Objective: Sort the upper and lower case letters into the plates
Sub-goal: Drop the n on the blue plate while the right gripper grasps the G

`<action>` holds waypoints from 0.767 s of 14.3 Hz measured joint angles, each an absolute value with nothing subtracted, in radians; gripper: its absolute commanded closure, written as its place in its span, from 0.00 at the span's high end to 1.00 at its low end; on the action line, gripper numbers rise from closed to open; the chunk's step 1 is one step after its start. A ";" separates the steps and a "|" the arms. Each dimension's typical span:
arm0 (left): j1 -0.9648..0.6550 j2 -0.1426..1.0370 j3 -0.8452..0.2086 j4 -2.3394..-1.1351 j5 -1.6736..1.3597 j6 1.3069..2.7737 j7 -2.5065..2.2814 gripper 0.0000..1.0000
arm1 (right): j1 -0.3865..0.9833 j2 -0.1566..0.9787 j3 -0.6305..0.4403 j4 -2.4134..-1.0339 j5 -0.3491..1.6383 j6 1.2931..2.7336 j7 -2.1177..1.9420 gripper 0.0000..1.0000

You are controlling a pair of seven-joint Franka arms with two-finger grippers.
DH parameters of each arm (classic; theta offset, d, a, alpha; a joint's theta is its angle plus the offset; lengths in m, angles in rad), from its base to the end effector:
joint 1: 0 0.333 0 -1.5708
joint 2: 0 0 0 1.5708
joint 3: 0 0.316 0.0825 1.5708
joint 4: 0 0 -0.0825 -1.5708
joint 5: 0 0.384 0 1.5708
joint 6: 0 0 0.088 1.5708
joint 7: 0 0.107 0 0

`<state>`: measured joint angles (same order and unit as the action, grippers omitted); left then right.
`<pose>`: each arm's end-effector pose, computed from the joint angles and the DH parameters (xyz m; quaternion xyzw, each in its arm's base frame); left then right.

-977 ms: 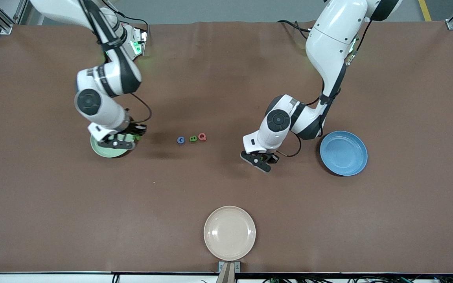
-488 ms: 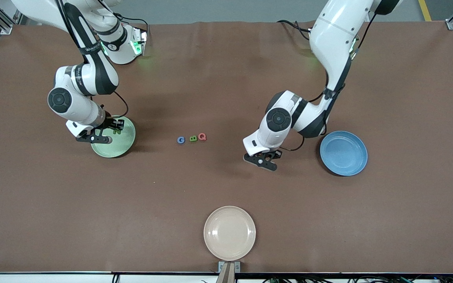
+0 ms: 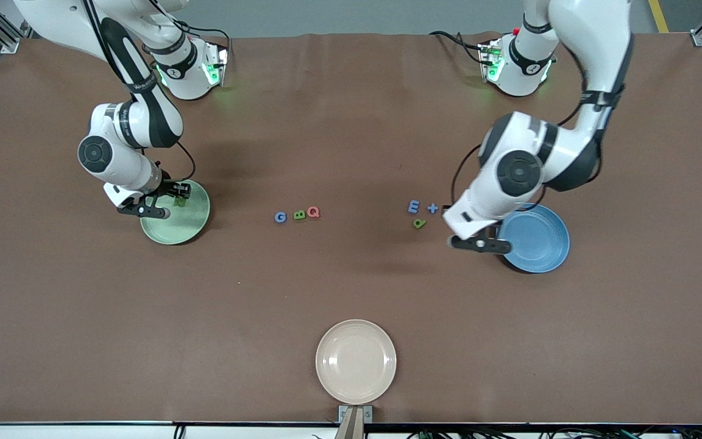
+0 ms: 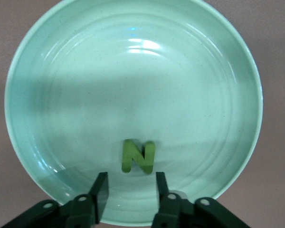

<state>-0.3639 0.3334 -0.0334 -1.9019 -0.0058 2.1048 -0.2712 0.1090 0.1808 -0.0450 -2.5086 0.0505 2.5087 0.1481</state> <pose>0.5608 -0.2346 0.3153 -0.9960 0.0607 0.0641 0.0139 0.4465 0.0275 0.1987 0.9939 -0.0635 -0.0905 0.0006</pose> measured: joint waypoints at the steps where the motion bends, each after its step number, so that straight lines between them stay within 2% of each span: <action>1: -0.333 0.321 -0.033 -1.938 0.023 2.108 -0.268 0.01 | 0.109 0.181 -0.043 -2.507 0.051 2.509 0.149 1.00; 3: -0.277 0.315 -0.033 -1.995 0.061 2.156 -0.268 0.01 | 0.111 0.180 -0.032 -2.495 0.052 2.507 0.151 1.00; 5: -0.223 0.315 -0.033 -2.060 0.071 2.267 -0.251 0.01 | 0.133 0.176 -0.023 -2.467 0.054 2.488 0.197 1.00; 7: -0.177 0.316 -0.033 -2.115 0.072 2.348 -0.204 0.02 | 0.196 0.173 -0.019 -2.425 0.054 2.468 0.310 1.00; 10: -0.140 0.318 -0.033 -2.155 0.072 2.382 -0.155 0.02 | 0.309 0.174 -0.014 -2.359 0.054 2.462 0.480 1.00; 11: -0.132 0.320 -0.033 -2.168 0.072 2.393 -0.143 0.02 | 0.345 0.176 -0.012 -2.341 0.055 2.462 0.532 0.95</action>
<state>-0.1318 0.3200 -0.0334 -2.1678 0.0721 2.3930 -0.1435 0.3447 0.1761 -0.0125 -2.3414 0.0546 2.4619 0.5319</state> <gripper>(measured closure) 0.727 0.000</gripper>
